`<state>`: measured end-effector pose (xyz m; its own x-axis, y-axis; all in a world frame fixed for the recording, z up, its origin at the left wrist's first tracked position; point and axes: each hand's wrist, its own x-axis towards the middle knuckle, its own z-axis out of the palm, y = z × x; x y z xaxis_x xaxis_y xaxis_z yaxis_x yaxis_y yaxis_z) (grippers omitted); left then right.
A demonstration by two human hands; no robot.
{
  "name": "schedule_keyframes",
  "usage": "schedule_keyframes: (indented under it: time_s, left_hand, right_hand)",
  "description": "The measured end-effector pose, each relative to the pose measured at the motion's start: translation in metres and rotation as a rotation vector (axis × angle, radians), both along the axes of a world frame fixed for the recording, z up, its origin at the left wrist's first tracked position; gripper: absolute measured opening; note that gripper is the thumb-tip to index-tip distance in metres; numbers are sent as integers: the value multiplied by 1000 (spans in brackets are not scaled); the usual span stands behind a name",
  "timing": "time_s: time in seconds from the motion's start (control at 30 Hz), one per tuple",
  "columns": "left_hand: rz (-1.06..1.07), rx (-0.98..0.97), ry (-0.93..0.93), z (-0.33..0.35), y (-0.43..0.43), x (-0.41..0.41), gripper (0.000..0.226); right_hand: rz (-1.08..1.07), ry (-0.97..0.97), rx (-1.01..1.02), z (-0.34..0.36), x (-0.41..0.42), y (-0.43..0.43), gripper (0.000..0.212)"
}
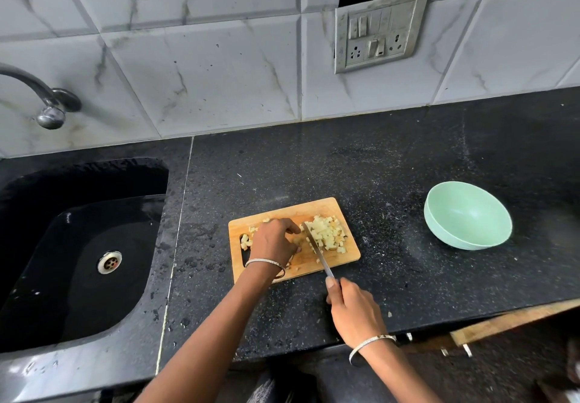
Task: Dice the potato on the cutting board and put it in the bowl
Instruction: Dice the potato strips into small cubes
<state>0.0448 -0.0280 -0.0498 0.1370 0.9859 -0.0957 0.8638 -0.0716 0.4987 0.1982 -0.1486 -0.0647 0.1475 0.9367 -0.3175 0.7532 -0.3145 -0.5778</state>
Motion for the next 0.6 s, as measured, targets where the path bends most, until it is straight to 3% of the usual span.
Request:
schedule_keyframes:
  time_s: [0.43, 0.6]
  left_hand:
    - [79, 8, -151, -3, -2, -2, 14]
    - [72, -19, -155, 0, 0, -1, 16]
  right_hand:
    - [80, 51, -91, 15, -5, 15, 49]
    - [51, -42, -119, 17, -24, 29, 37]
